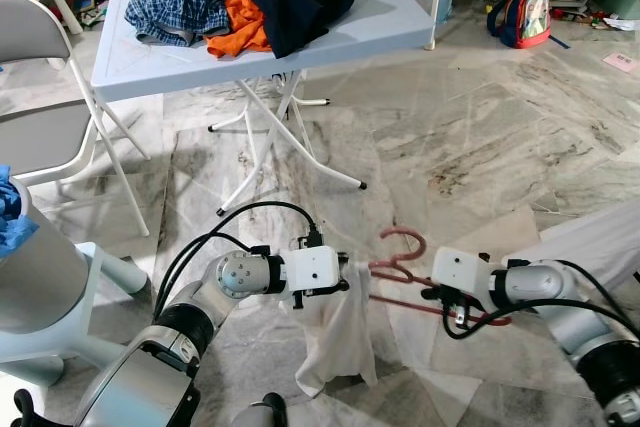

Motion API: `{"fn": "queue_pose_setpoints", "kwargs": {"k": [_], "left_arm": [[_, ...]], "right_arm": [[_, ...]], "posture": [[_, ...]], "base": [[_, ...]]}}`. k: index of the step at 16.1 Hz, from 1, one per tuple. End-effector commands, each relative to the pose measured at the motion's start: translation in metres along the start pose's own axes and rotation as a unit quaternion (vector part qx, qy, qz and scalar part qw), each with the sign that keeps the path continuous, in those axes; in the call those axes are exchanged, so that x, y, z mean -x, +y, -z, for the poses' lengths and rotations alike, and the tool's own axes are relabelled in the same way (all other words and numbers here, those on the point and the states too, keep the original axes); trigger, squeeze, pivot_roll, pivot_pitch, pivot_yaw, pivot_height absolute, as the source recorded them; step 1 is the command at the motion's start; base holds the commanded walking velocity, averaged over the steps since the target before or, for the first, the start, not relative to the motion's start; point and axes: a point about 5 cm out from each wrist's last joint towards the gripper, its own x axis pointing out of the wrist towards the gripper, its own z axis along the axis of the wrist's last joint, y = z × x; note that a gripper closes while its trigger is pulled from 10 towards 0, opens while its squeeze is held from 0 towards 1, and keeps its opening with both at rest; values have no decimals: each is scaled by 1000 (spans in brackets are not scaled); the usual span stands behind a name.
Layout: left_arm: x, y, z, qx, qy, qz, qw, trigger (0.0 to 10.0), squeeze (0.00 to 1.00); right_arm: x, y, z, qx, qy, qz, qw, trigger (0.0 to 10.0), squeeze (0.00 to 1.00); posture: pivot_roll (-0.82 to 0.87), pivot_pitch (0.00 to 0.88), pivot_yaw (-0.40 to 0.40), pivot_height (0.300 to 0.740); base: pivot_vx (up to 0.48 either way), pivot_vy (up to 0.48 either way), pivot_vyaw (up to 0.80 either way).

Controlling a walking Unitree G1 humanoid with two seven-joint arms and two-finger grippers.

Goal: Hang hanger

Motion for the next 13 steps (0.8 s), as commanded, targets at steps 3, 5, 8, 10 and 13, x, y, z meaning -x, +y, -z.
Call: {"fn": "queue_pose_setpoints", "kwargs": {"k": [3,5,8,10,13], "left_arm": [[5,15,-7,-23,-14,-37,999,10000,1000],[13,30,-11,-20,-35,-90,995,10000,1000],[21,36,-11,-23,-50,-129,990,10000,1000],[27,40,-13,-19,-72,-160,984,10000,1000],[39,47,-11,12,-97,-224,970,10000,1000]], "right_arm": [[-2,-4,-2,-19,-29,55,998,0,0],[-8,0,-1,-32,-39,78,996,0,0],[-9,0,4,-43,-36,98,994,0,0],[-8,-4,6,-52,-38,126,990,0,0],[-5,-12,5,-72,-65,185,978,0,0]], "posture": [[-35,175,62,740],[-31,176,67,740],[-26,176,70,740],[-23,177,68,740],[-16,177,63,740]], "base": [[0,0,0],[0,0,0],[0,0,0],[0,0,0],[0,0,0]]}}
